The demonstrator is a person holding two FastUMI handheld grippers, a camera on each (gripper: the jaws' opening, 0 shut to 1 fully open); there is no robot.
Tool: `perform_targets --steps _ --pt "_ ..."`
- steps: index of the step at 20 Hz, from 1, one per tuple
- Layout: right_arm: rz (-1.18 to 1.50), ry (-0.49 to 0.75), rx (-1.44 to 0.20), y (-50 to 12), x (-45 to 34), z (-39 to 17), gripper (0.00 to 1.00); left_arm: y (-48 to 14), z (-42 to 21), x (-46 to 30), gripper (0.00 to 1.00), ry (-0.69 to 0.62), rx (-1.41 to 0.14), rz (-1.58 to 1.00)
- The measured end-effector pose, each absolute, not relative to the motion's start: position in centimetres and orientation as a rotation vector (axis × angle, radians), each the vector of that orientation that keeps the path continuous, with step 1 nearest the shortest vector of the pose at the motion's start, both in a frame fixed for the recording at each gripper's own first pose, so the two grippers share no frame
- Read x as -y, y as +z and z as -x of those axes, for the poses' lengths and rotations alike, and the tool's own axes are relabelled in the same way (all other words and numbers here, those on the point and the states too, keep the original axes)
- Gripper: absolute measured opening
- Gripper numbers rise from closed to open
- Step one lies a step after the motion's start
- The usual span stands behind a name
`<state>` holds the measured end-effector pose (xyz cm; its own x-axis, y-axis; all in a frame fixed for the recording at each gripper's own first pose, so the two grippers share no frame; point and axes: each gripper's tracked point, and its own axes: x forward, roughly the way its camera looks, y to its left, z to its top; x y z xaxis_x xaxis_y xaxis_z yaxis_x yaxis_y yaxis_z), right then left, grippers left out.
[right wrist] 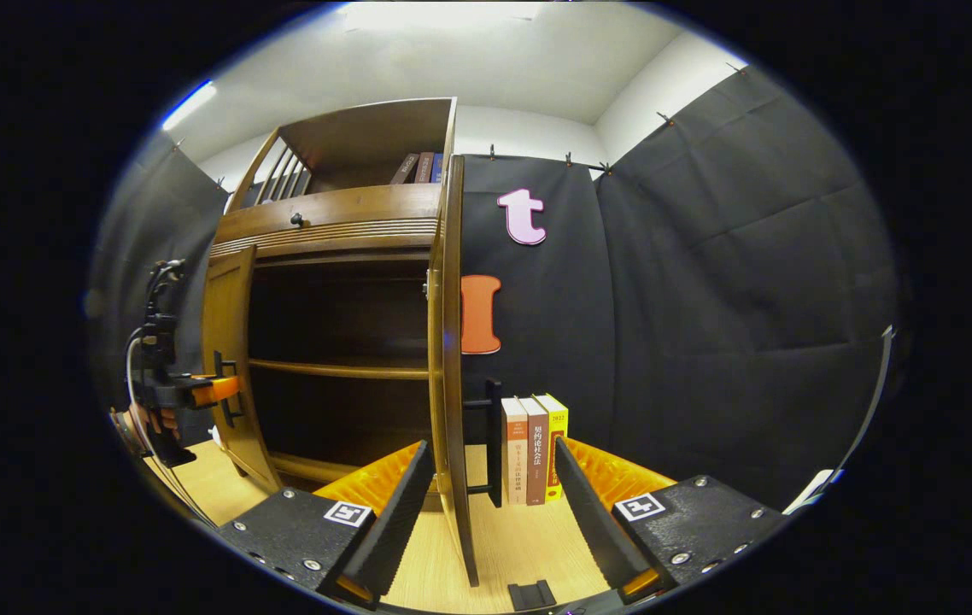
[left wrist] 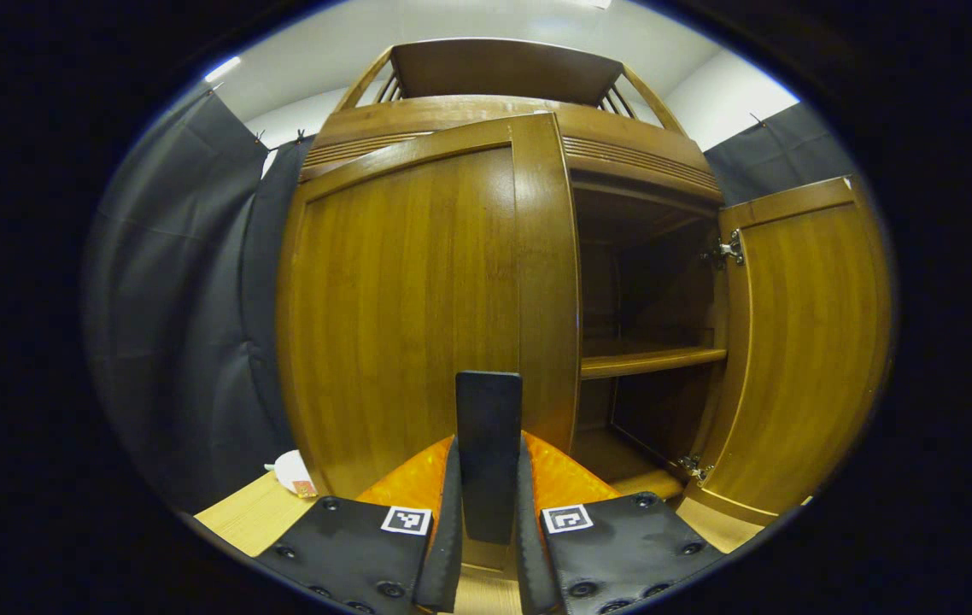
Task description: Open the right door of the double-door shoe cabinet with the right hand, and open the left door with the left hand.
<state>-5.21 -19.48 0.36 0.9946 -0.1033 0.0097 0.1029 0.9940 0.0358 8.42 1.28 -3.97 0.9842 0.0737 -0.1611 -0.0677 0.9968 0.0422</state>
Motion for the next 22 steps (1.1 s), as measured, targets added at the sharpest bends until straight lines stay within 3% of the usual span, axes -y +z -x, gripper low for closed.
perform_targets --steps 2,3,7,8,18,22 --pt "-0.034 -0.092 0.011 0.5 19.0 5.1 0.94 -3.6 -6.6 -2.2 0.34 0.073 -0.169 -0.048" --pt "-0.036 -0.086 0.009 0.4 18.9 4.9 0.88 -3.5 -5.7 -2.7 0.34 0.072 -0.172 -0.066" --pt "-0.072 -0.059 0.009 0.7 17.7 4.5 0.94 -2.4 -2.1 -5.4 0.33 0.111 -0.149 -0.064" --pt "-0.086 -0.056 0.010 0.8 17.5 4.3 0.88 -2.2 -1.2 -6.2 0.33 0.133 -0.146 -0.070" --pt "-0.087 -0.049 0.021 1.8 16.5 4.0 0.88 -0.1 4.0 -17.1 0.14 0.324 -0.140 -0.117" --pt "-0.078 -0.061 0.026 2.1 16.5 4.0 0.88 0.1 4.5 -18.6 0.08 0.261 -0.134 -0.102"
